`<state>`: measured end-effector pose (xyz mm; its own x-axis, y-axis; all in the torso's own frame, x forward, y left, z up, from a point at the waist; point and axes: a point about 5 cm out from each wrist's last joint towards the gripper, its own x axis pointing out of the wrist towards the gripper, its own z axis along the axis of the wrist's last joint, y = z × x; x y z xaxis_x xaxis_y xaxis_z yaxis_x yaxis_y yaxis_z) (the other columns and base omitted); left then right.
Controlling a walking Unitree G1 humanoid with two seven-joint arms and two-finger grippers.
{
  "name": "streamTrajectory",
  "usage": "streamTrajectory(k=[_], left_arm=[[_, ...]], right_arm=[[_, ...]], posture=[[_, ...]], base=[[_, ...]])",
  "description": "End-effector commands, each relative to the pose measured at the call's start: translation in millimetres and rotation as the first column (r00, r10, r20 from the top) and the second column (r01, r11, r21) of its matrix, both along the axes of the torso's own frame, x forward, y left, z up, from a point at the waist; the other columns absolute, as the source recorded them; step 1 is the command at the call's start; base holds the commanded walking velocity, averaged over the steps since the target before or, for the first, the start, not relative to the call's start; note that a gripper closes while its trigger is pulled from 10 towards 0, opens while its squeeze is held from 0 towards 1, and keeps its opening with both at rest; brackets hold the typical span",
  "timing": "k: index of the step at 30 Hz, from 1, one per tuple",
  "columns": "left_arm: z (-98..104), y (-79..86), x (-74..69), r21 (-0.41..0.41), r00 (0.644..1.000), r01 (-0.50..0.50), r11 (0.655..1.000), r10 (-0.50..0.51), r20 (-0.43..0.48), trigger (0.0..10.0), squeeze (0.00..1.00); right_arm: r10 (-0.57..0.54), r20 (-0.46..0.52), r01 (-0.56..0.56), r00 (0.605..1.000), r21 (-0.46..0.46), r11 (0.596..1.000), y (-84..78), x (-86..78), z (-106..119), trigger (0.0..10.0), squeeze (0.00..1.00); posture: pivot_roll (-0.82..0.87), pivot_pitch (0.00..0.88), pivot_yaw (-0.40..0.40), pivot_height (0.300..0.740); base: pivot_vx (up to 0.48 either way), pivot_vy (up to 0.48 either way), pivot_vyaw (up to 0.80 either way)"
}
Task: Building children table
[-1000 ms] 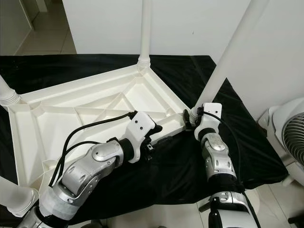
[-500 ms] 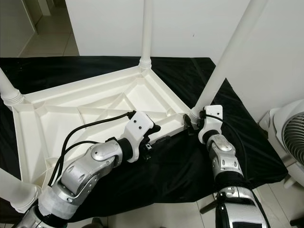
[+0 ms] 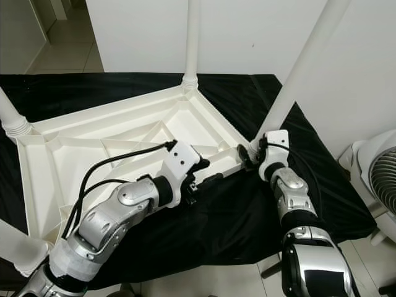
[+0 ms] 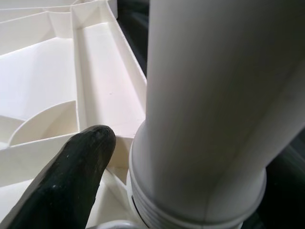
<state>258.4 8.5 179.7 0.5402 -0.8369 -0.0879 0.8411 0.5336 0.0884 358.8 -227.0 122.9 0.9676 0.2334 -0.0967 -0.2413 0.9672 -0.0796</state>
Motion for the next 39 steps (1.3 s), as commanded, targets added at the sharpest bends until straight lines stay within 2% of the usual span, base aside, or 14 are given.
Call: streamTrajectory(k=[1, 2, 5, 11, 14, 19, 22, 24, 26, 29, 30, 31, 32, 39], left_arm=[[2, -0.7, -2.4, 0.008, 0.999, 0.048, 0.999, -0.048, 0.004, 10.0, 0.00], [2, -0.7, -2.4, 0.008, 0.999, 0.048, 0.999, -0.048, 0.004, 10.0, 0.00], [2, 0.9, -2.1, 0.007, 0.999, 0.040, 0.999, -0.040, 0.003, 10.0, 0.00], [2, 0.9, -2.1, 0.005, 0.999, 0.040, 0.999, -0.040, 0.004, 10.0, 0.00], [2, 0.7, -1.3, 0.006, 0.999, 0.042, 0.999, -0.042, 0.006, 10.0, 0.00], [3, 0.9, 0.7, 0.006, 0.999, 0.047, 0.999, -0.047, 0.009, 10.0, 0.00], [3, 1.1, 1.2, 0.007, 0.999, 0.047, 0.999, -0.047, 0.009, 10.0, 0.00], [2, 2.4, 2.5, 0.011, 0.999, 0.046, 0.999, -0.046, 0.011, 10.0, 0.00], [2, 3.1, 3.1, 0.013, 0.999, 0.045, 0.999, -0.045, 0.011, 10.0, 0.00], [2, 4.4, 4.1, 0.017, 0.999, 0.042, 0.999, -0.042, 0.014, 10.0, 0.00], [1, 7.5, 6.1, 0.028, 0.999, 0.036, 0.999, -0.037, 0.018, 10.0, 0.00], [1, 7.5, 6.1, 0.028, 0.999, 0.036, 0.999, -0.037, 0.018, 10.0, 0.00], [1, 9.1, 6.9, 0.033, 0.999, 0.034, 0.999, -0.035, 0.019, 10.0, 0.00], [-4, 15.4, 7.7, 0.062, 0.999, 0.036, 0.997, -0.038, 0.020, 10.0, 0.00]], right_arm=[[0.094, -0.050, -0.095, 0.994, -0.013, 0.995, 10.5, -2.3, -9, 10.0, 0.00], [0.094, -0.050, -0.095, 0.994, -0.013, 0.995, 10.5, -2.3, -9, 10.0, 0.00], [0.230, -0.068, -0.231, 0.971, 0.000, 0.973, 22.5, -9.4, -16, 10.0, 0.00], [0.294, -0.067, -0.294, 0.953, 0.010, 0.956, 27.2, -14.5, -18, 10.0, 0.00], [0.375, -0.075, -0.375, 0.924, 0.010, 0.927, 32.1, -22.7, -21, 10.0, 0.00], [0.550, -0.065, -0.548, 0.833, 0.045, 0.835, 46.8, -45.7, -23, 10.0, 0.00], [0.574, -0.063, -0.572, 0.816, 0.050, 0.819, 49.2, -49.1, -23, 10.0, 0.00], [0.624, -0.064, -0.621, 0.779, 0.058, 0.781, 54.1, -56.9, -22, 10.0, 0.00], [0.645, -0.067, -0.642, 0.761, 0.065, 0.764, 55.8, -60.2, -22, 10.0, 0.00], [0.621, -0.061, -0.618, 0.782, 0.054, 0.784, 54.0, -57.6, -21, 10.0, 0.00], [0.510, -0.020, -0.510, 0.860, 0.026, 0.860, 45.2, -44.8, -16, 10.0, 0.00], [0.510, -0.020, -0.510, 0.860, 0.026, 0.860, 45.2, -44.8, -16, 10.0, 0.00], [0.470, 0.000, -0.470, 0.883, 0.033, 0.882, 43.0, -40.0, -12, 10.0, 0.00], [0.461, 0.051, -0.463, 0.886, 0.037, 0.885, 49.1, -35.2, -1, 10.0, 0.00]], posture=[[0.11, 0.040, -0.020, 0.740], [0.11, 0.040, -0.020, 0.740], [0.10, 0.040, -0.022, 0.740], [0.09, 0.040, -0.021, 0.740], [0.08, 0.040, -0.019, 0.740], [0.07, 0.040, -0.015, 0.740], [0.07, 0.040, -0.015, 0.740], [0.07, 0.038, -0.012, 0.740], [0.07, 0.038, -0.012, 0.740], [0.07, 0.035, -0.014, 0.740], [0.07, 0.034, -0.018, 0.740], [0.07, 0.034, -0.018, 0.740], [0.07, 0.034, -0.018, 0.740], [0.08, 0.027, -0.027, 0.740]], base=[[0.000, 0.000, 0.00], [0.000, 0.000, 0.00], [0.000, 0.000, 0.00], [0.000, 0.000, 0.00], [0.000, 0.000, 0.00], [0.000, 0.000, 0.00], [0.000, 0.000, 0.00], [0.000, 0.000, 0.00], [0.000, 0.000, 0.00], [0.000, 0.000, 0.00], [0.000, 0.000, 0.00], [0.000, 0.000, 0.00], [0.000, 0.000, 0.00], [0.000, 0.000, 0.00]])
